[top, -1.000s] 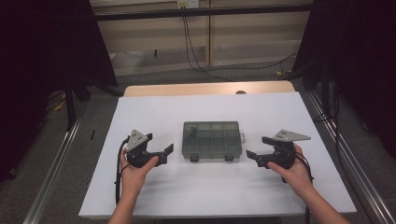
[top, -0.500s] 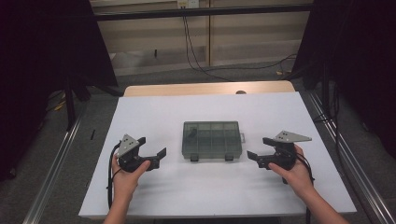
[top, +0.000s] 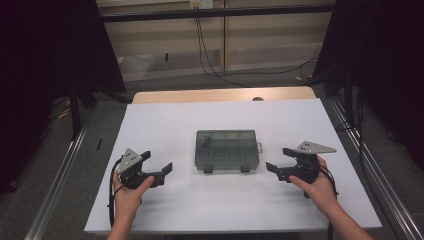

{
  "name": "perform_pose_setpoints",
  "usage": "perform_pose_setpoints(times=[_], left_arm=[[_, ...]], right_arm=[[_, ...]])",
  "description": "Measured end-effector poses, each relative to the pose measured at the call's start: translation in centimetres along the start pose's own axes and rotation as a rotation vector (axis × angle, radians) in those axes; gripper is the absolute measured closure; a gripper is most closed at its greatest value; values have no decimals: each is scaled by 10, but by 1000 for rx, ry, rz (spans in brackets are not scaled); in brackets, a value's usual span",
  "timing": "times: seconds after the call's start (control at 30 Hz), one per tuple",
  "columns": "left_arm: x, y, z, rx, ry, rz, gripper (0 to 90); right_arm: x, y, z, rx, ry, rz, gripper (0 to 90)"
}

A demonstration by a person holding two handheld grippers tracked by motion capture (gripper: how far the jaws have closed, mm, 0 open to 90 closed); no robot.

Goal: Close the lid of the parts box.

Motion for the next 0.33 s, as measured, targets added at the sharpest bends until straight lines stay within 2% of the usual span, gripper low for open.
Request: perform_pose_setpoints(times=[0.33], left_arm=[[4, -1, -4, 2, -16, 6, 52]], right_arm=[[3, -1, 0, 5, -1, 4, 92]])
Point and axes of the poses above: each handheld gripper's, and its own axes: y roughly forward along the jaws, x roughly out of its underside, z roughly to its right, the point moved 1 cm from there along y, roughly forward along the jaws, and after that the axes turned 3 degrees about -z, right-handed, at the moved point
